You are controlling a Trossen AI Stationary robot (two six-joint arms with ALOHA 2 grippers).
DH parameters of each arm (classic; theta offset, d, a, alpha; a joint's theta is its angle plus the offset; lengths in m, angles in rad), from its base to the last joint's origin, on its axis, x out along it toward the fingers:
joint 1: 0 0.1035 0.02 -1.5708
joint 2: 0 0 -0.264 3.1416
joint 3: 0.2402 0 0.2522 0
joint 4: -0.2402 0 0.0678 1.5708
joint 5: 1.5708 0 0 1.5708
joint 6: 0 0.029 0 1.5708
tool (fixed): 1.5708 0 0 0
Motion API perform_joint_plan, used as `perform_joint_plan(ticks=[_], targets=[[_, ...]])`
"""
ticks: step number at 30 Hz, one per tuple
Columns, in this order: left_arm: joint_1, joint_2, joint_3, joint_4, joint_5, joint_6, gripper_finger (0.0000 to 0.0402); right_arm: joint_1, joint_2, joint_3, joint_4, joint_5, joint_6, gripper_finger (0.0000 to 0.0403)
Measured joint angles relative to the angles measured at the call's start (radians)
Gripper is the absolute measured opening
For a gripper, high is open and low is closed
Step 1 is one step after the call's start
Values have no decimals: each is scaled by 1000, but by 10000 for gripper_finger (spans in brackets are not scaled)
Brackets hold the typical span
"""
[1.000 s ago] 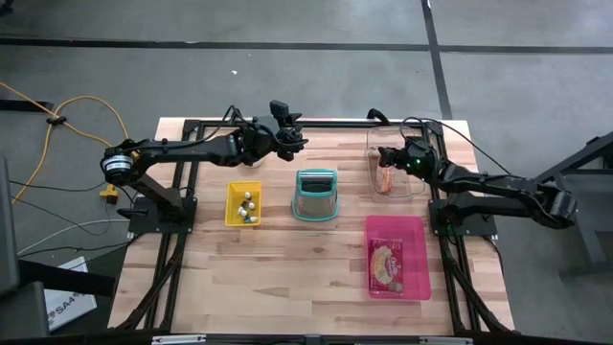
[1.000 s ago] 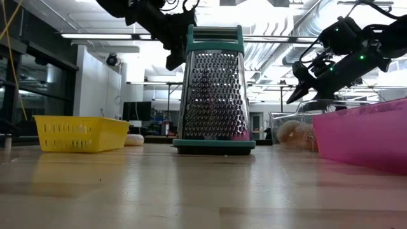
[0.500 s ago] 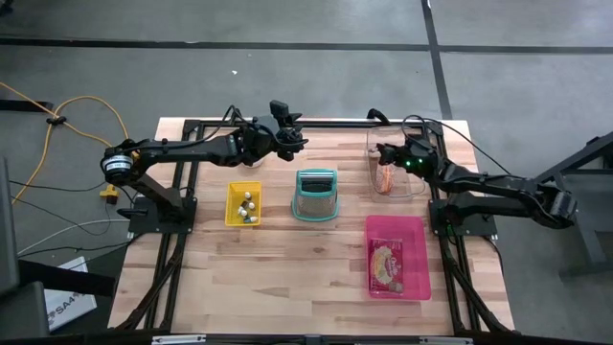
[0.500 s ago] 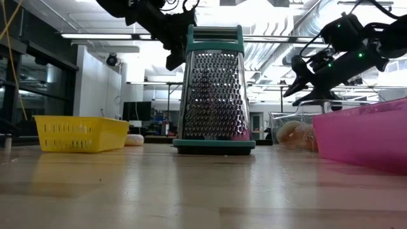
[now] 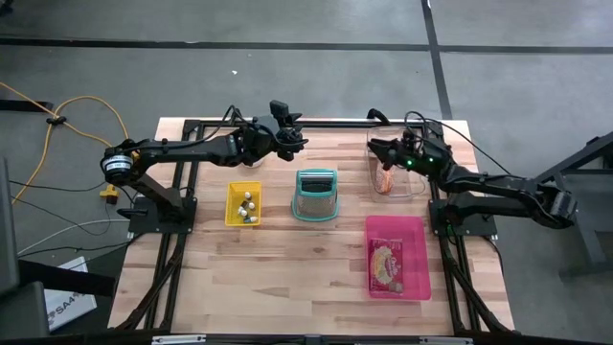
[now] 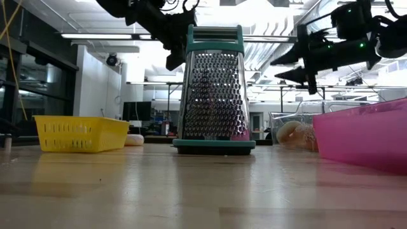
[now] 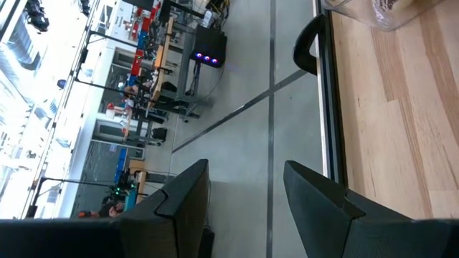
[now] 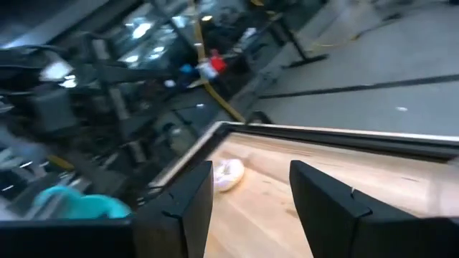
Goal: Pick & Place Food Item
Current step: Put the purple donut into the transparent bin
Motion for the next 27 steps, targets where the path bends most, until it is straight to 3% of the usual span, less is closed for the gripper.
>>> perform_joint_plan(ticks=[6,16,27], targets=[[0,0,0,0,0,-16,175,0,0,0,30,-87,-100,174],[0,0,0,-1,-85,-94,175,-15,0,9,22,-96,-240,174],[18,0,0,-93,-86,-216,175,-112,85,135,-50,-226,-290,174]])
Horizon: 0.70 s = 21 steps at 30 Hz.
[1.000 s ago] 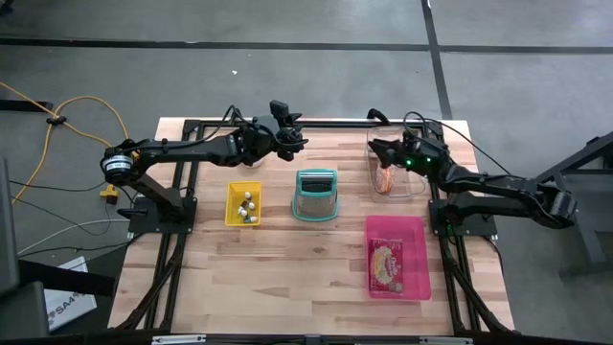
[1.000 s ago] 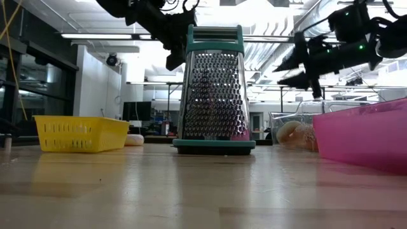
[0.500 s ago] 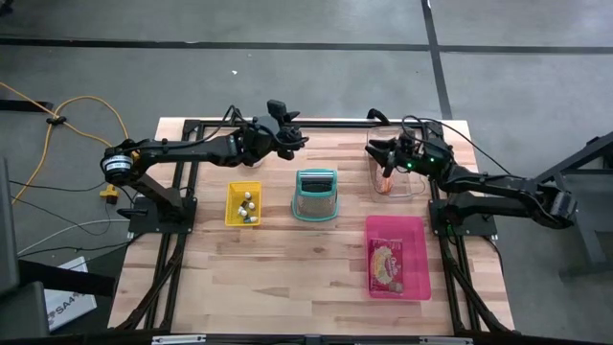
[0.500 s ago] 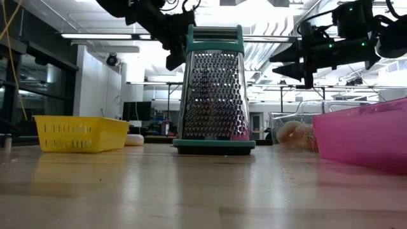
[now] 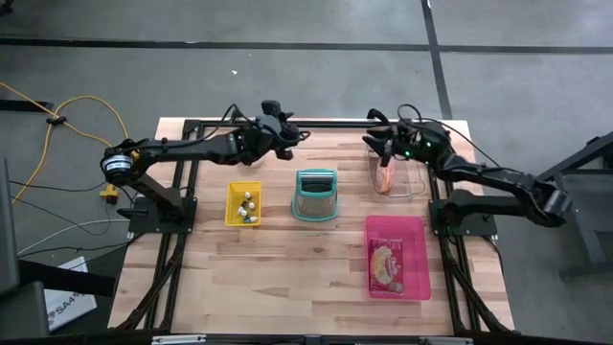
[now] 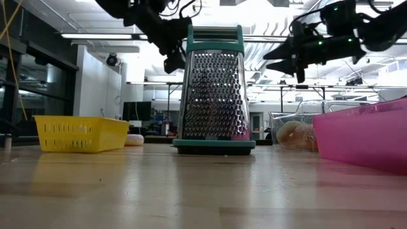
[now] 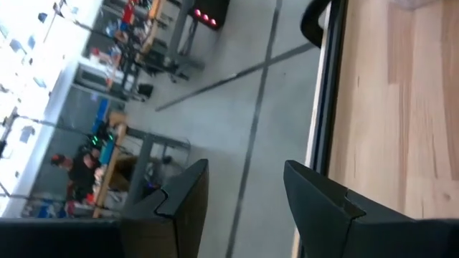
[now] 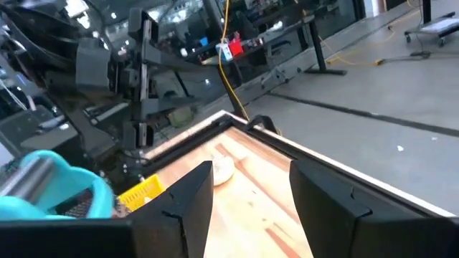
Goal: Pick & Place Food Item
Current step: Put the purple donut into the transparent bin
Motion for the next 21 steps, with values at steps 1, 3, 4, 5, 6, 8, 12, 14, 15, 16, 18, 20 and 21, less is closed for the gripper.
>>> perform_joint_plan(ticks=[1,3,4,5,6,8,12,14,15,16,18,20,21], targets=[[5,0,0,-13,0,-13,175,-7,18,13,-8,-9,-7,174],[13,0,0,-33,-1,-38,175,-18,60,41,-13,-37,-21,174],[16,0,0,-42,-1,-47,175,-23,83,54,-13,-53,-24,174],[20,0,0,-50,-1,-56,175,-27,107,68,-12,-71,-32,174],[23,0,0,-57,0,-63,175,-31,130,82,-12,-88,-42,174],[27,0,0,-73,1,-76,175,-39,181,110,-12,-105,-52,174],[32,0,0,-105,11,-101,175,-55,265,165,-12,-104,-89,174],[32,0,0,-120,11,-108,175,-63,301,192,-13,-109,-98,174],[32,0,0,-131,12,-114,175,-68,318,206,-13,-121,-98,174],[32,0,0,-139,13,-118,175,-73,335,221,-13,-135,-99,174],[32,0,0,-157,14,-131,175,-79,368,250,-11,-164,-99,174],[32,0,0,-168,14,-135,175,-80,401,275,-11,-183,-99,174],[31,0,0,-175,14,-137,175,-80,415,286,-11,-184,-99,174]])
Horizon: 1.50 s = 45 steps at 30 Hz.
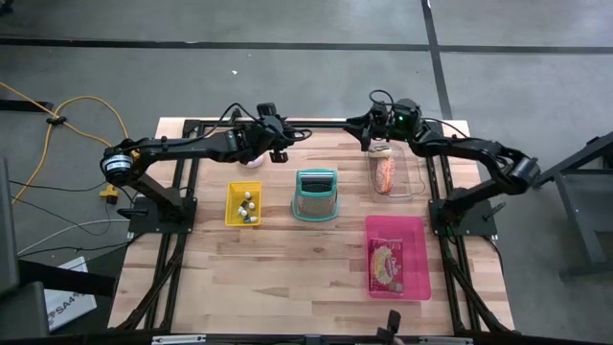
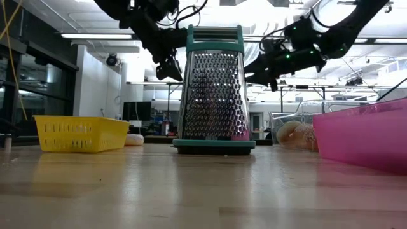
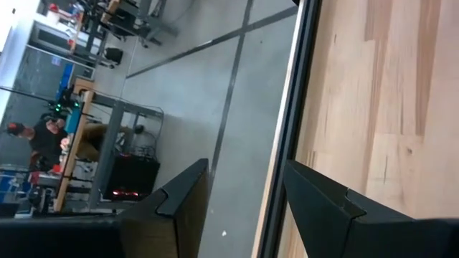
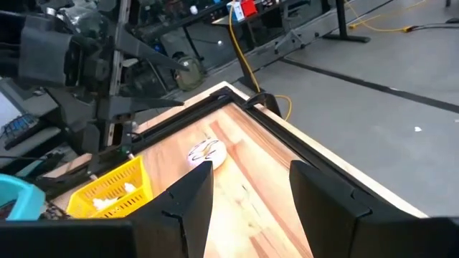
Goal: Pick & Place Food Item
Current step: Put the purple donut into the transparent bin
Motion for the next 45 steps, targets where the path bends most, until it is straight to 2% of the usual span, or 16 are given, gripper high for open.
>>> perform_joint_plan(ticks=[5,12,18,25,27,29,32,40,45], targets=[[-1,-1,0,-32,1,-27,175,0,51,30,0,-1,-2,174],[10,-50,0,-146,20,-103,175,2,53,31,0,4,-1,174],[68,-137,0,-300,124,-311,175,2,53,31,0,3,0,174],[146,-179,0,-485,127,-537,175,2,53,31,-3,1,1,174],[175,-174,0,-531,184,-577,175,3,53,31,-6,-11,1,174],[205,-161,0,-551,297,-606,175,3,53,31,-15,-22,1,174],[243,-140,-1,-554,422,-621,175,3,53,30,-31,-23,1,174],[280,-88,-1,-606,423,-634,175,3,53,30,-68,-24,1,174],[262,-54,-2,-670,424,-538,175,3,53,30,-82,-24,-7,174]])
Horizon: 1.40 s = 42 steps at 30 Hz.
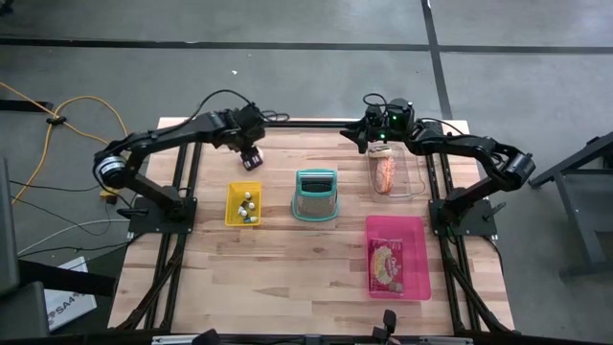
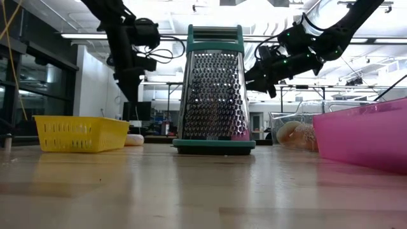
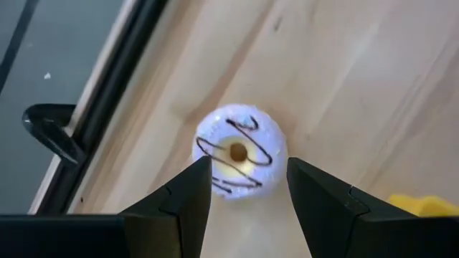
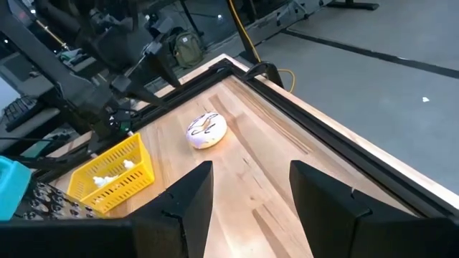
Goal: Pick & Place Food Item
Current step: Put the purple donut into the transparent bin
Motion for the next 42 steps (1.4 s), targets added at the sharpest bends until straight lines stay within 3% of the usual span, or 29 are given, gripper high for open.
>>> perform_joint_plan(ticks=[10,23,30,42], targets=[[-79,74,0,-19,10,270,175,0,0,0,-8,0,-11,174],[-64,130,0,-81,2,381,175,0,0,0,-23,-28,-11,174],[-11,130,-6,-78,80,393,175,0,0,0,-26,-51,-11,174],[20,197,-18,-38,110,452,175,0,0,0,-25,-50,-11,174]])
